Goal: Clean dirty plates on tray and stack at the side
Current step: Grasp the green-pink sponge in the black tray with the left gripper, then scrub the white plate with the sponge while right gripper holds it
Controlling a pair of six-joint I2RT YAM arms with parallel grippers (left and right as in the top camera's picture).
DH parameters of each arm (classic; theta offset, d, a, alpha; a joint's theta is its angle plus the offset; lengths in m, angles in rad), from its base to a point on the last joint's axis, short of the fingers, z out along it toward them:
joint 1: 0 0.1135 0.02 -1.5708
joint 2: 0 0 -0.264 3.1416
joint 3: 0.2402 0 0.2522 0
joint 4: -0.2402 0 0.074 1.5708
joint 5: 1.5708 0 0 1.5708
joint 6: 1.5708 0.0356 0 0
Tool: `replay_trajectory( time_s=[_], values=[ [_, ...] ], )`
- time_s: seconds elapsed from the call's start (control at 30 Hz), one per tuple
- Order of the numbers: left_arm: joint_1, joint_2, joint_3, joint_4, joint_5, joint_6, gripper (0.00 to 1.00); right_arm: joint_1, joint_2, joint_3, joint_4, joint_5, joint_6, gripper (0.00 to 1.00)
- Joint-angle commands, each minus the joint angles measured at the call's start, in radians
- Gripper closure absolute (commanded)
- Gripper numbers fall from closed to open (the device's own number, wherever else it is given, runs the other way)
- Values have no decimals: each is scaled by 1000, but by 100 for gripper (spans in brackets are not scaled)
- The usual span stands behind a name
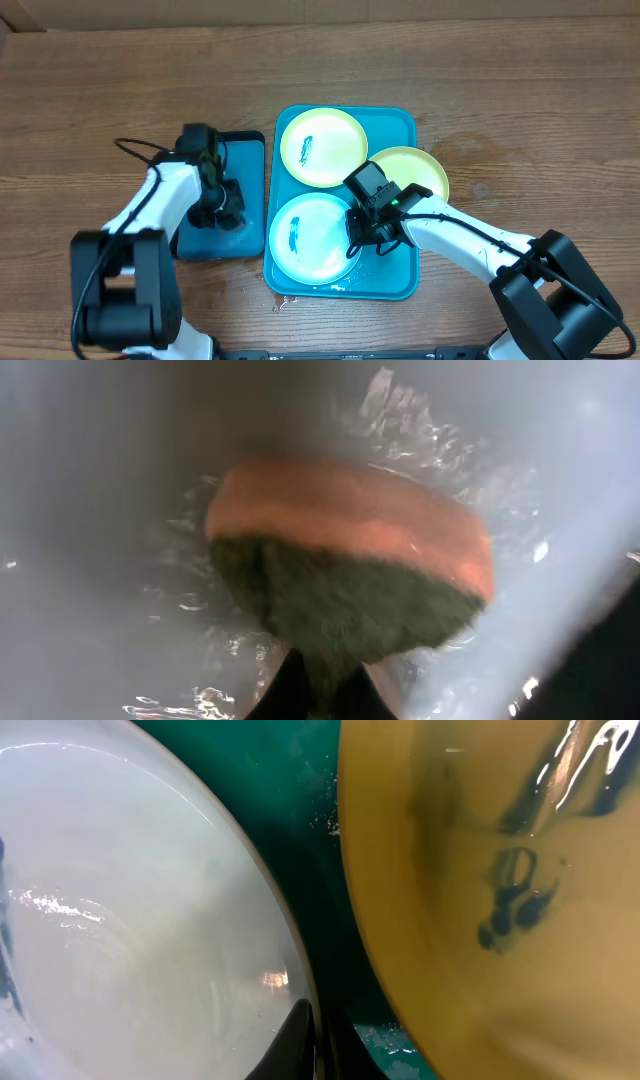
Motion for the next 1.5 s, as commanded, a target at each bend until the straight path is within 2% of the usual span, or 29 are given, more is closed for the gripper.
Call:
replay_trajectory(
  time_s=[0.0, 0.13, 0.27, 0.43, 0.53, 0.77, 0.97, 1.03, 1.17, 1.37, 1.47],
  values=[
    [-6, 22, -8, -13, -17, -21, 96, -1, 6, 1, -13, 50, -7, 96],
    [-6, 14, 63, -114, -16, -21, 96, -1, 6, 1, -16, 50, -7, 96],
    [-7, 9, 210, -270, -6, -21, 96, -1, 6, 1, -17, 50, -7, 96],
    [-32, 7, 345, -372, 148, -2, 96, -1, 6, 1, -16, 50, -7, 96],
    [-82, 8, 339, -334, 227, -2, 96, -1, 6, 1, -16, 50, -6, 96],
    [-285, 8, 198, -176, 257, -53, 96, -1, 6, 1, -16, 50, -6, 96],
    [-400, 10, 104, -14, 256, -86, 96, -1, 6, 1, -16, 50, -6, 96],
    [-429, 16, 73, 37, 231, -96, 96, -1, 6, 1, -17, 50, -6, 96],
    [-466, 51, 48, 58, 3, -167, 96, -1, 6, 1, -23, 50, -6, 96],
    [-439, 101, 48, -41, -184, -166, 96, -1, 6, 1, -28, 51, -7, 96],
    [-419, 104, 48, -73, -215, -145, 96, -1, 6, 1, -31, 51, -7, 96]
  ],
)
